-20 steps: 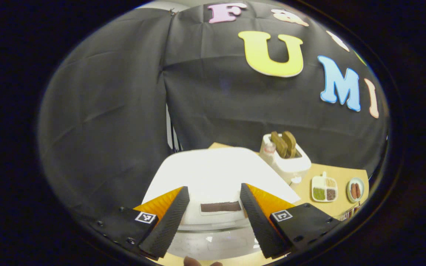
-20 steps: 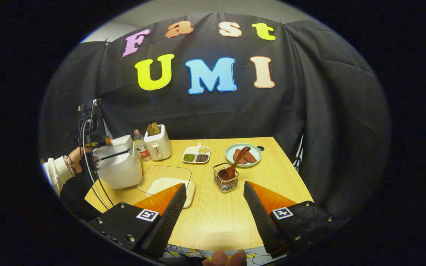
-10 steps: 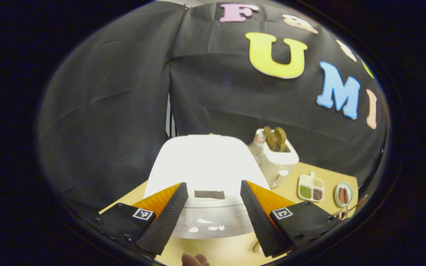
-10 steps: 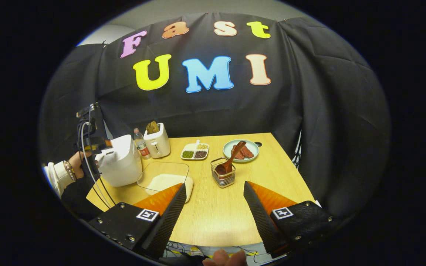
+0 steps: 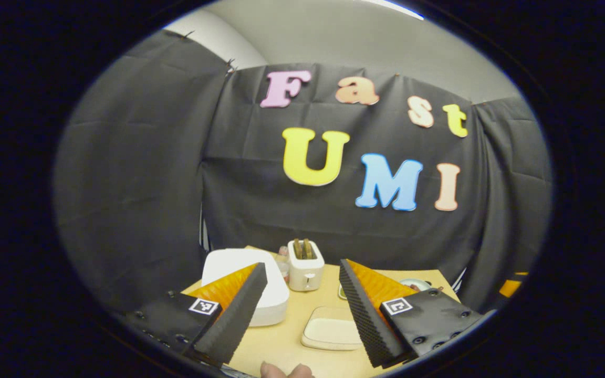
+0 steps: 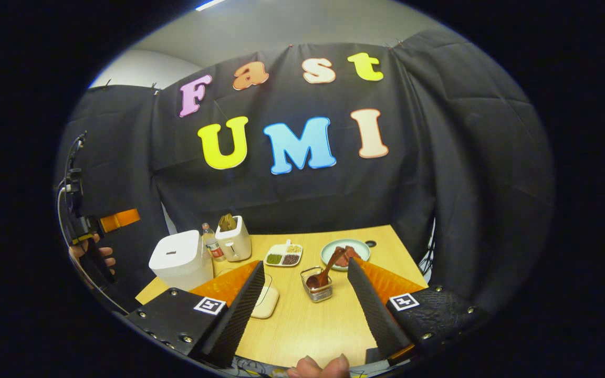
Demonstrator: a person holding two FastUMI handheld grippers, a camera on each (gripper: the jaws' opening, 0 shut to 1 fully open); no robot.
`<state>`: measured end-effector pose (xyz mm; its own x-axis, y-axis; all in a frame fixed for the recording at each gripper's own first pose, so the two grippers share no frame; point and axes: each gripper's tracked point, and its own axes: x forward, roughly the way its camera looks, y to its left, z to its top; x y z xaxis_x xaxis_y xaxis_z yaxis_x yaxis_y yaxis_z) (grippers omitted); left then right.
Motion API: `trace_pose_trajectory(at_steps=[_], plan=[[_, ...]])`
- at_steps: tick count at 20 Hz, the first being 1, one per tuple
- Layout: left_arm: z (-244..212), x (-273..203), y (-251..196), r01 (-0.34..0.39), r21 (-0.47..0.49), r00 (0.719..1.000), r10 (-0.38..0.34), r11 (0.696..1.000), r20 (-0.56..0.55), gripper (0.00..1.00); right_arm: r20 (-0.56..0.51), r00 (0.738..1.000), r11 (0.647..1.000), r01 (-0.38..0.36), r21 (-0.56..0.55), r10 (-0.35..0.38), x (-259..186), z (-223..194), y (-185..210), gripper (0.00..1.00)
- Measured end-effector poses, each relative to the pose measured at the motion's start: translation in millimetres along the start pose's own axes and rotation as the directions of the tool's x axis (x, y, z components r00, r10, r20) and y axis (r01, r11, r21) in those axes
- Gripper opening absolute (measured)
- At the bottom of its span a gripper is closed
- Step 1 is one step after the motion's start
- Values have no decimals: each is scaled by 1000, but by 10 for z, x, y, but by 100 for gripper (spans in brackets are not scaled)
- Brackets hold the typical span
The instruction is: Close the left gripper, press the button to open the rice cooker; take a wooden spoon from the chopstick holder with the right hand, scoop a spoonful of rice and pour it into the rice cooker, then put the wooden spoon back into the chopstick holder.
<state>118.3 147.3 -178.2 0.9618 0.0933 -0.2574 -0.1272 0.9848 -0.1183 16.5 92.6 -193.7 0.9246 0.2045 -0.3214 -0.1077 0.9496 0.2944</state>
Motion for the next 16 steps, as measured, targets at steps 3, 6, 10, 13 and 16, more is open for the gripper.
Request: trace_pose_trajectory(at_steps=[3, 6, 10, 13, 16], plan=[[367, -605, -412, 58, 35, 994, -61, 998, 95, 94, 97, 995, 999, -33, 5, 33, -279, 436, 11, 97], [559, -1167, -680, 73, -22, 989, -70, 997, 132, 93, 184, 980, 997, -64, -42, 71, -576, 724, 3, 97], [688, -1738, -645, 7, 14, 987, -9, 1000, 157, 92, 239, 961, 989, -129, -68, 142, -807, 910, 191, 97], [928, -2213, -685, -4, 61, 974, -10, 998, 227, 95, 240, 955, 984, -163, -65, 174, -918, 942, 357, 97], [912, -2389, -584, -20, 82, 973, 0, 996, 230, 94, 239, 961, 990, -126, -67, 138, -932, 975, 430, 97]])
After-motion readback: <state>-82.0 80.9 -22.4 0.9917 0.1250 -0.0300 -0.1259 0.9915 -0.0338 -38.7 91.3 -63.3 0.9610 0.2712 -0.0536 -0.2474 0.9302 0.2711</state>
